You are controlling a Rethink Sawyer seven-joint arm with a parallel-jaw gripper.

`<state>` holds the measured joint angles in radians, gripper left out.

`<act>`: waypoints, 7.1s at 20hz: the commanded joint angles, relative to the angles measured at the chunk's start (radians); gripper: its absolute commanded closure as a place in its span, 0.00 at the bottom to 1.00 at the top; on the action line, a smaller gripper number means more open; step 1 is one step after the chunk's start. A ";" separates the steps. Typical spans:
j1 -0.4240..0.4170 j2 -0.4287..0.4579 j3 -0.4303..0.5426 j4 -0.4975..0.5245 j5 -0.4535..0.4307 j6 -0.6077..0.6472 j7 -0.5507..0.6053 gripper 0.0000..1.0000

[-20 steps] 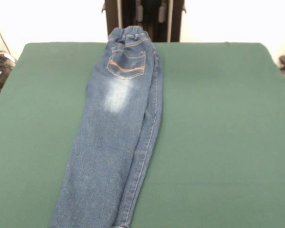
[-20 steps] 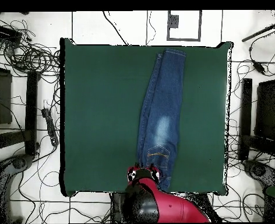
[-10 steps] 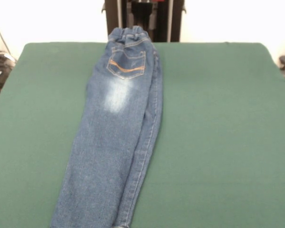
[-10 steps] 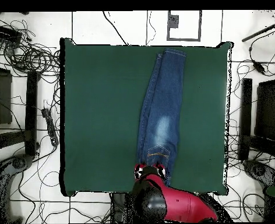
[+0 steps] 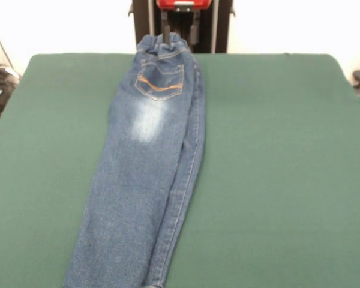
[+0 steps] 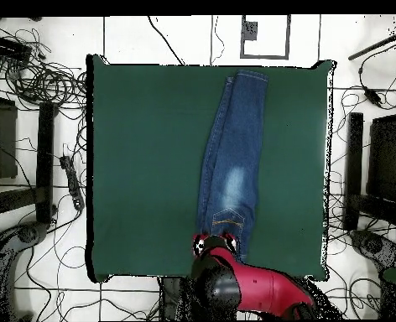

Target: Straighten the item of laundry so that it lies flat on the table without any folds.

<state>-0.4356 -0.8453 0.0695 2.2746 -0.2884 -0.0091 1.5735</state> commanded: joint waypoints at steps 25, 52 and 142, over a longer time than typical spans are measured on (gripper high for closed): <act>-0.145 -0.048 0.237 -0.058 -0.053 0.238 -0.005 0.00; -0.161 0.072 0.231 -0.172 -0.178 0.225 0.011 0.00; -0.149 0.117 0.097 -0.251 -0.372 0.259 0.033 0.00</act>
<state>-0.6172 -0.7490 0.1772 2.0128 -0.6079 0.1565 1.5735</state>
